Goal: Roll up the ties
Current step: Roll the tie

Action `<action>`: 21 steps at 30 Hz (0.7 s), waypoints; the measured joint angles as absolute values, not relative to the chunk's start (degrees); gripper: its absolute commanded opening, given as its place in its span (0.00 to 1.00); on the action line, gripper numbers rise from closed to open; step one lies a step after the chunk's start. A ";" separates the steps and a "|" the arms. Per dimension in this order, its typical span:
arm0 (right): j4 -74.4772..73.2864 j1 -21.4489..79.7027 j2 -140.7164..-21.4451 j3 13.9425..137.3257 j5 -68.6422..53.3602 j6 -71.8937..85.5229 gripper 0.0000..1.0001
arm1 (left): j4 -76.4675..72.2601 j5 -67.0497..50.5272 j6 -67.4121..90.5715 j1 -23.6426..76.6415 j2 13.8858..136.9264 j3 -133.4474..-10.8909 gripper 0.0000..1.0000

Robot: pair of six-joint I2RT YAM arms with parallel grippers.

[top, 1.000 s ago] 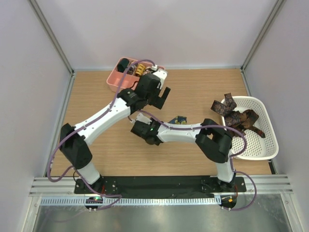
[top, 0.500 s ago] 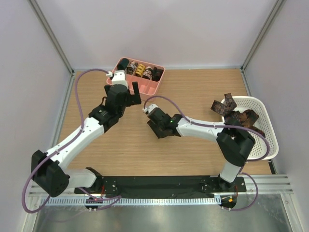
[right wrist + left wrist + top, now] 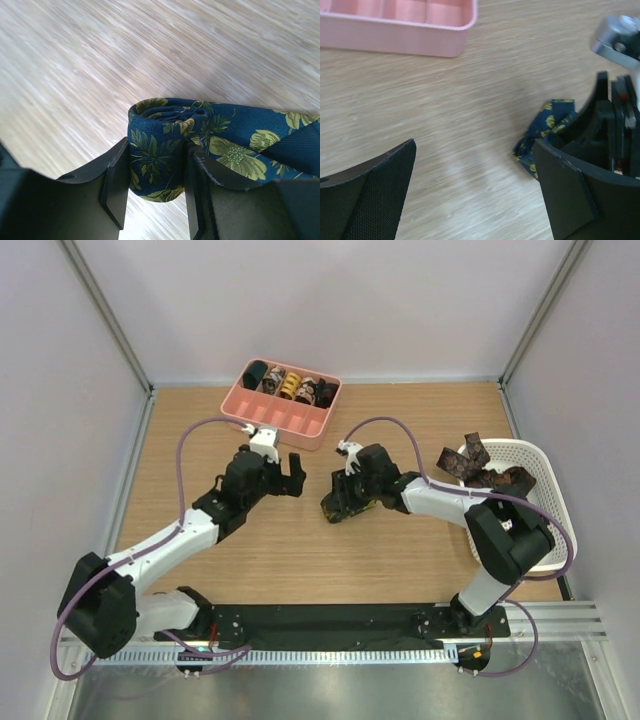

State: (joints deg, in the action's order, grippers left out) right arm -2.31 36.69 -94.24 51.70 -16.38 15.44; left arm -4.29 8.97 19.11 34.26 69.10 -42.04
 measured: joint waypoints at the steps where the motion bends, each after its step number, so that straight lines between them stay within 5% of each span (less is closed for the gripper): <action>1: -1.08 35.79 -94.24 51.07 -17.82 15.94 0.22 | -5.04 7.75 18.44 34.68 69.17 -41.58 1.00; 21: 15.68 20.84 -102.61 45.52 -47.11 25.63 0.22 | -5.10 -13.74 -1.52 41.04 85.21 -48.86 1.00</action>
State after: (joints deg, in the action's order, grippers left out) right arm 15.68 20.84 -102.61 45.52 -47.11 25.63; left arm -5.10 -13.74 -1.52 41.04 85.21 -48.86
